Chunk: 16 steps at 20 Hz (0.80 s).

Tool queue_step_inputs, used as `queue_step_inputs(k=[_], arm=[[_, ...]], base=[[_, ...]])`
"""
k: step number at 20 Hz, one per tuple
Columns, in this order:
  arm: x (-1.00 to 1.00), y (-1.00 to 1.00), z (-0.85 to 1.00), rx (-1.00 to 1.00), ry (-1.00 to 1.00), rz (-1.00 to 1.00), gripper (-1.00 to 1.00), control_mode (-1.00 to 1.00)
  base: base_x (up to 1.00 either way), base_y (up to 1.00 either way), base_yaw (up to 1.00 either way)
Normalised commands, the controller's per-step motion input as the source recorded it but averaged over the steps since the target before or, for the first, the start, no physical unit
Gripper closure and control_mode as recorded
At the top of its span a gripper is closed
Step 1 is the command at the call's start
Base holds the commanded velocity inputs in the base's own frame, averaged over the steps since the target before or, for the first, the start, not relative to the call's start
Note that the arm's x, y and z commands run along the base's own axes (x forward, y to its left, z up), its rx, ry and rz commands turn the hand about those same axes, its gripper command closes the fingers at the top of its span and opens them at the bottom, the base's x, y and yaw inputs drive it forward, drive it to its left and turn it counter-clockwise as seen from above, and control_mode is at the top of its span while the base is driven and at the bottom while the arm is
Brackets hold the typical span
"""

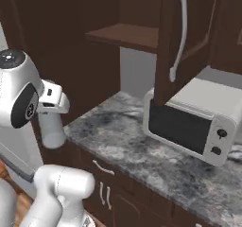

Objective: There is a tray on the dining counter. Grab the cup, mug, and pitcher and place them on the tray. The pitcher may be placed next to the tray if it cannot fit the tray.

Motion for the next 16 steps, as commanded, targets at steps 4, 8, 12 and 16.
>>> queue_step_inputs(k=[4,8,12,16], arm=[[0.00,0.00,0.00,0.00,0.00,0.00,1.00,1.00],[0.00,0.00,0.00,0.00,0.00,0.00,1.00,1.00],[0.00,0.00,0.00,0.00,0.00,0.00,1.00,1.00],[0.00,0.00,0.00,0.00,0.00,0.00,1.00,1.00]], base=[[-0.04,-0.11,0.98],[0.00,0.00,1.00],[0.00,0.01,1.00],[0.00,0.06,0.97]])
